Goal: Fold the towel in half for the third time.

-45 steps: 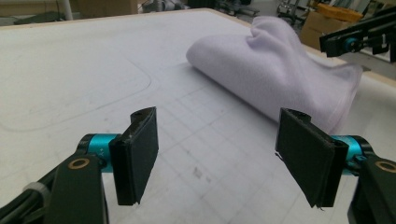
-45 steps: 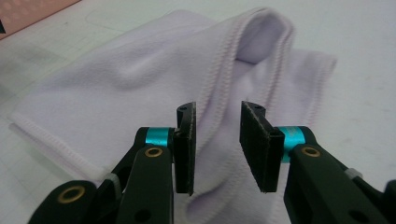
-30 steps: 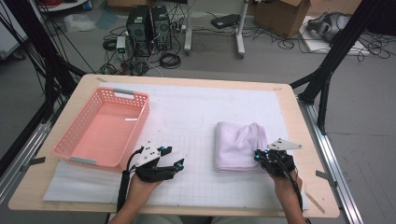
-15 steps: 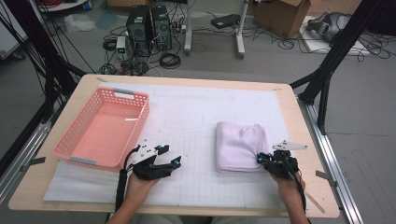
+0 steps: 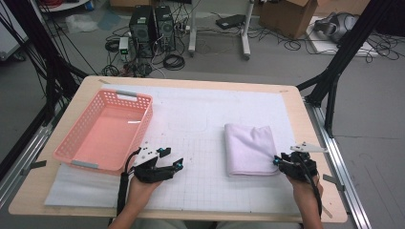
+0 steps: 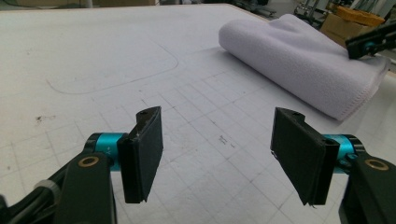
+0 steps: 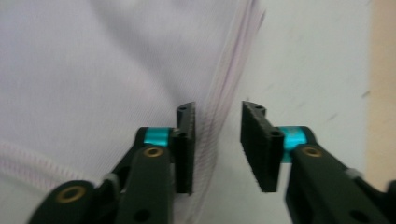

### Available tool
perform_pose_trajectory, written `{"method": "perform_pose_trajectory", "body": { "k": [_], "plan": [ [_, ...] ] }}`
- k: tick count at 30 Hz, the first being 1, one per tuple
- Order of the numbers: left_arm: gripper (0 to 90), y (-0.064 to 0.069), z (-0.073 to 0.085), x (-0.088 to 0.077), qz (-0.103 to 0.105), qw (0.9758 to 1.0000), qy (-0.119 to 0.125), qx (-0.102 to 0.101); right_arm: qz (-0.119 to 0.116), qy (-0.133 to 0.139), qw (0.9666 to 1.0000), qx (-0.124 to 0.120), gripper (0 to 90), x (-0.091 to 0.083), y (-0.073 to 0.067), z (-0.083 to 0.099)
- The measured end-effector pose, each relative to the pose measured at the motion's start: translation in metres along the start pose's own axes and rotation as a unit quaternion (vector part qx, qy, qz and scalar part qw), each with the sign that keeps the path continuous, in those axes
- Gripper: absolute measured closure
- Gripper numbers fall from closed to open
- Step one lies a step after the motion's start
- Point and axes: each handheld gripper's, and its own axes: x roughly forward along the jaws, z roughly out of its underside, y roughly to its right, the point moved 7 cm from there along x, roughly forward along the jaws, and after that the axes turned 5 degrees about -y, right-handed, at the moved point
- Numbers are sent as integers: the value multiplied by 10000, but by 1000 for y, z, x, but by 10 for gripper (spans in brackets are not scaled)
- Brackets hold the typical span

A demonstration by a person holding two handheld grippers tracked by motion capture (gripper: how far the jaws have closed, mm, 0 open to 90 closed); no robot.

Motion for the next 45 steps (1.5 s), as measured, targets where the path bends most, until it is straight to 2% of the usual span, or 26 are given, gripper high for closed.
{"method": "perform_pose_trajectory", "body": {
  "k": [2,4,5,6,8,11,14,15,17,18,20,21,25,26,27,28,29,30,33,36,37,38,40,41,42,45],
  "plan": [
    [344,-2,0,1,-10,10000,-9,-48,38,355,9994,-42,579,-8,0,-11],
    [343,-3,1,1,0,10000,-27,-64,2,670,9975,-220,568,-12,-4,-23],
    [343,-3,1,1,-13,10000,-32,-74,2,670,9975,-220,568,-12,-4,-23],
    [343,-4,2,2,-1,9999,-35,-110,-152,867,9955,-352,571,-7,-8,-37],
    [343,-3,2,2,-2,9999,-42,-92,-209,765,9962,-359,570,5,-8,-46],
    [343,-3,2,3,19,10000,-34,-87,-37,471,9989,-62,542,32,2,-57],
    [343,-3,3,3,13,10000,-51,-82,22,338,9994,44,553,56,7,-63],
    [343,-3,3,3,17,10000,-54,-79,111,274,9996,13,567,63,8,-63],
    [343,-3,2,2,-5,10000,-44,-58,514,-68,9987,-26,587,75,15,-56],
    [343,-3,2,2,-5,10000,-44,-58,595,-159,9980,156,583,78,21,-52],
    [343,-4,1,0,-21,10000,15,-89,484,4,9957,787,567,78,31,-47],
    [342,-5,1,-1,-33,10000,16,-85,575,25,9947,848,568,77,35,-46],
    [338,-7,1,-2,-60,9999,46,-123,717,216,9939,809,565,66,39,-48],
    [338,-7,1,-2,-63,9999,37,-116,660,548,9930,816,565,57,39,-54],
    [338,-7,1,-1,-60,9999,27,-100,594,726,9923,810,568,54,38,-58],
    [338,-7,1,-1,-60,9999,27,-100,594,726,9923,810,568,54,38,-58],
    [338,-6,2,-1,-61,9999,14,-107,483,882,9918,792,585,50,37,-62],
    [338,-4,2,0,-39,10000,9,-56,184,769,9955,523,643,54,28,-69],
    [338,-3,2,0,-33,10000,0,-38,22,620,9981,70,733,67,17,-72],
    [338,-3,2,-1,-30,10000,20,-55,213,56,9997,-63,738,88,17,-60],
    [338,-3,2,-1,-30,10000,20,-55,235,143,9996,-2,737,89,19,-60],
    [338,-4,1,-2,-23,10000,31,-65,445,179,9988,87,721,87,23,-60],
    [338,-4,2,-3,-26,10000,17,-79,629,208,9976,220,676,82,27,-60],
    [337,-4,2,-3,-20,10000,24,-92,621,308,9967,416,652,77,29,-60],
    [337,-3,1,-3,-5,10000,45,-80,444,441,9964,579,655,73,30,-60],
    [337,-1,0,-3,11,10000,40,-42,211,655,9964,494,639,62,27,-58]
  ]
}}
